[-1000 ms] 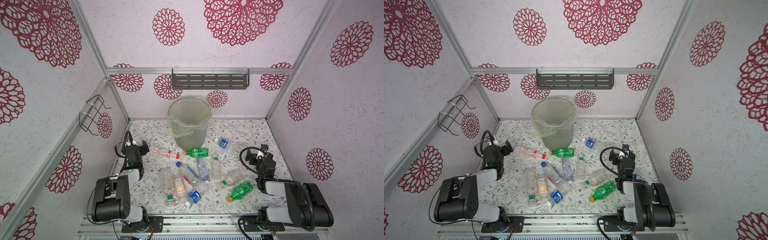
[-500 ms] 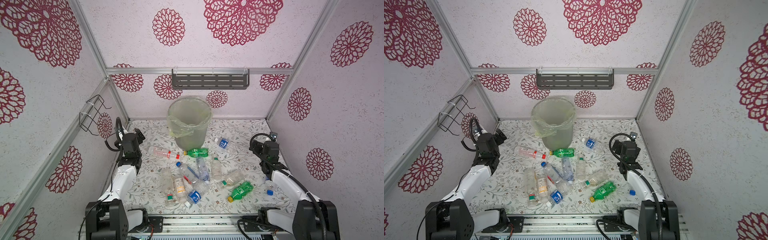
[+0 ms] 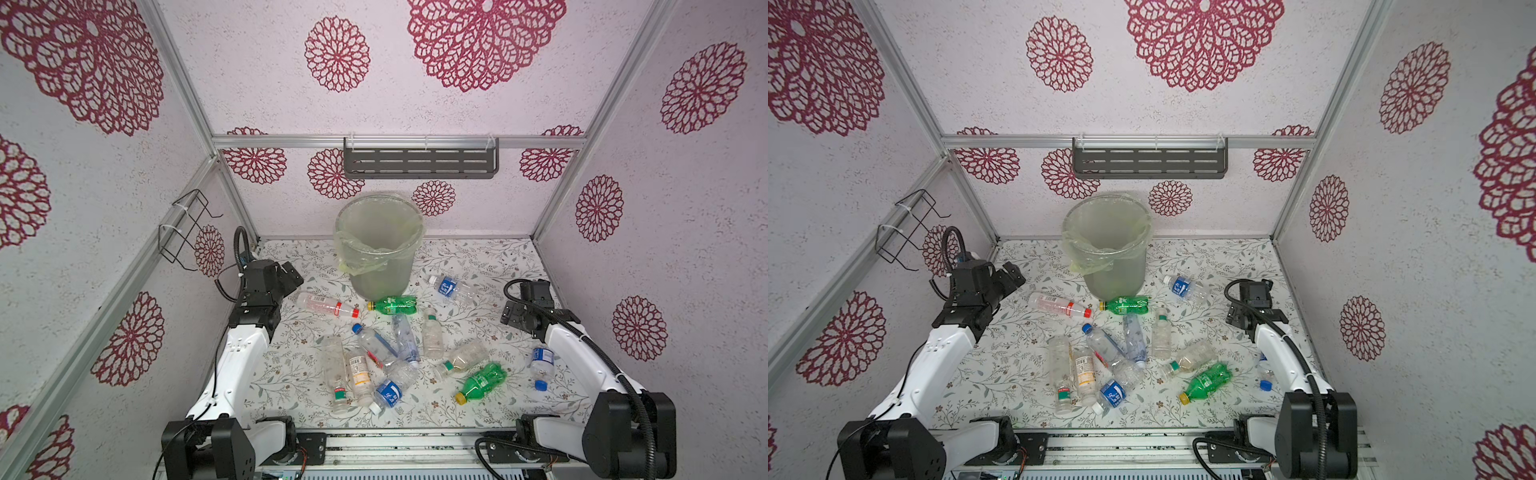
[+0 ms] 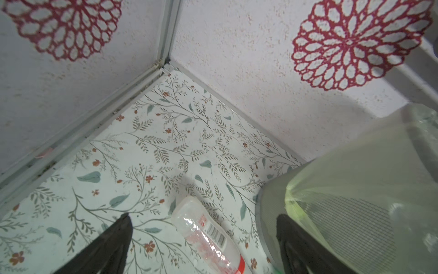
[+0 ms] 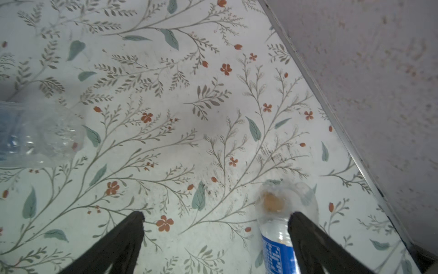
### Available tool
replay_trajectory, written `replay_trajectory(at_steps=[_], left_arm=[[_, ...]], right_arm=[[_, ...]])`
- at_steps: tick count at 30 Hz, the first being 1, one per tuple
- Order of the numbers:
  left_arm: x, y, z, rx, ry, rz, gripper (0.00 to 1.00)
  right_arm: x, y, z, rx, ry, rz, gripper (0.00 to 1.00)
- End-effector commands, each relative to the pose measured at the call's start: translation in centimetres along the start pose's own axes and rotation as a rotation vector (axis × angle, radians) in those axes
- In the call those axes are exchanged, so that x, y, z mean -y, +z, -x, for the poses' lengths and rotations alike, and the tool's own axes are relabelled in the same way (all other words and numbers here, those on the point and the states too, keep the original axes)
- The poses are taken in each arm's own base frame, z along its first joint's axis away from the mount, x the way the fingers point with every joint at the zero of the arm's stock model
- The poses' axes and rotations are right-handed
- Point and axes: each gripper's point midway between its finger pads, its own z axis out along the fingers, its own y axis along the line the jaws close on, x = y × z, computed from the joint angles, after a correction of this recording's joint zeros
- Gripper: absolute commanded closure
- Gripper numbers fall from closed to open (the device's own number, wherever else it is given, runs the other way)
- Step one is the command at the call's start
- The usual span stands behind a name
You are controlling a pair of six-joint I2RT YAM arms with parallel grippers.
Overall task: Throw the plastic bottles in the bin
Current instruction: Pick up the plastic bottle from the middle-right of the table.
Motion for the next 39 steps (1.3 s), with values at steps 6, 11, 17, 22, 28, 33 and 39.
replay_trajectory(at_steps=[6,11,17,22,28,33,39], left_arm=[[1.5,-3.5,2.0,-0.023,0.111,0.022,0.03],[3.7,-4.3,0.4,-0.022,0.211,-0.025,0.03],[5.4,-5.6,-0.5,0.006,0.319,-0.040,0.03],[6.8,-6.1,-2.1,-0.009,0.357,-0.082,0.03],[8.2,-6.4,-3.5,-0.028,0.380,-0.129,0.03],[9.4,-6.5,-4.5,-0.045,0.397,-0.167,0.03],[9.7,-6.5,-5.0,-0.054,0.399,-0.176,0.03]], right_arm=[[5.2,-1.6,-1.5,-0.027,0.048,-0.209,0.01],[6.5,-0.4,-2.6,-0.079,0.073,-0.244,0.01],[6.1,1.8,-3.6,-0.113,0.103,-0.196,0.01],[5.6,3.1,-4.8,-0.159,0.104,-0.178,0.03],[6.1,3.3,-6.4,-0.173,0.103,-0.189,0.11],[5.6,3.4,-6.3,-0.175,0.112,-0.163,0.22],[4.8,4.2,-7.2,-0.202,0.110,-0.127,0.42]])
